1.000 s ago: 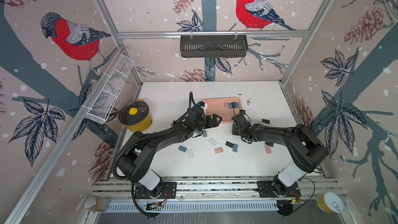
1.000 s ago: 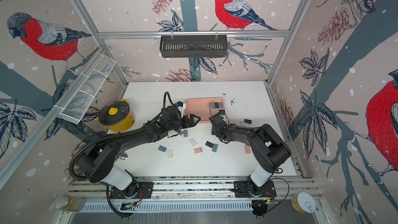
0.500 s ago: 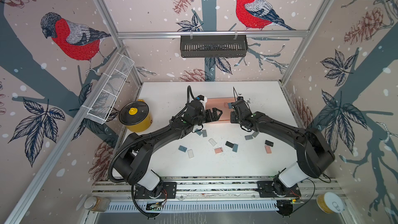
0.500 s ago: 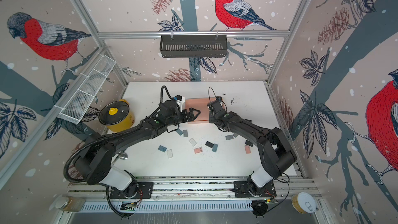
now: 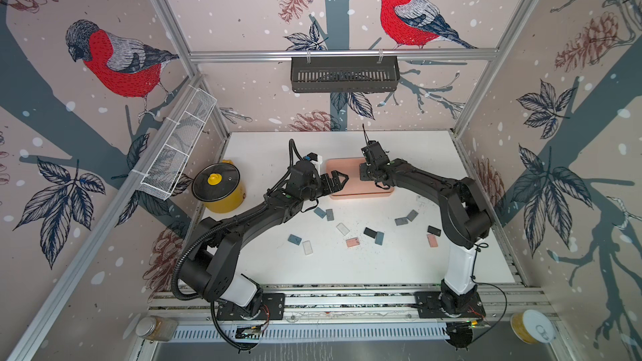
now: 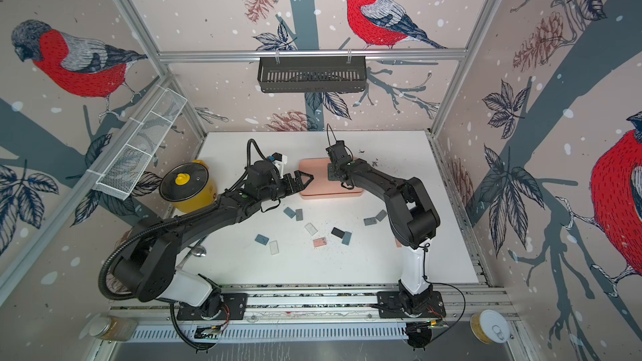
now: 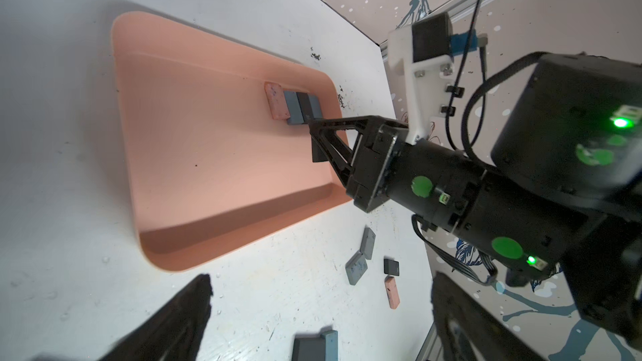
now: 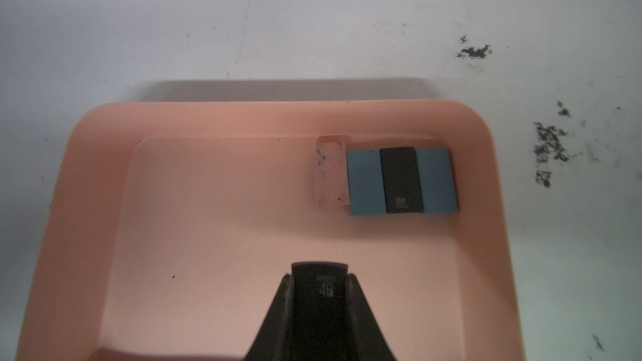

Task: Put the eraser in the storage box
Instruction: Place the eraser in the storage box.

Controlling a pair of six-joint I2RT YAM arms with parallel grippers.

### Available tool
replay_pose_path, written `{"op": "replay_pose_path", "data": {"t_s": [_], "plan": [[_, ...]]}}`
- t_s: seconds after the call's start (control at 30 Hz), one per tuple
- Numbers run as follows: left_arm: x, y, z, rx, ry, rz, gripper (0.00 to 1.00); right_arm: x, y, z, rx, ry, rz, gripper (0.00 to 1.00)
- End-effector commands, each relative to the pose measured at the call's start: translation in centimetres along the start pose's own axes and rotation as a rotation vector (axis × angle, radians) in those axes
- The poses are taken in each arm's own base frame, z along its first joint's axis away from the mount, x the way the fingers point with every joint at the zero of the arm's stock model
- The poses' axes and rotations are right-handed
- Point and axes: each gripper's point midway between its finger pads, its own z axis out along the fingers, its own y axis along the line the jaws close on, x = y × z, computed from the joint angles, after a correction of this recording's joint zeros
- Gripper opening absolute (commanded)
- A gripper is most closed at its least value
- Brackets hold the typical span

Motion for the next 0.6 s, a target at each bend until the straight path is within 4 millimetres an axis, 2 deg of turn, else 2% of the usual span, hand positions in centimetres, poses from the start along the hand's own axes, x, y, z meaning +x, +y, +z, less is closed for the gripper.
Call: {"op": "replay_pose_path", "data": {"t_s": [0.0, 0.13, 0.57], "plan": [[-0.7, -0.7, -0.4, 0.040, -0.019, 0.004, 0.98, -0.4, 0.8, 1.4, -0.017, 0.005, -0.035, 0.21], [-0.7, -0.1, -0.5, 0.023, -0.018, 0.006, 0.98, -0.8, 1.4, 3.2, -0.008, 0.015, -0.062, 0.21], [-0.4, 1.0, 0.4, 0.018, 0.007, -0.003, 0.98, -1.3, 2.0, 6.7, 0.035, 0.032, -0.102, 0.22]]}}
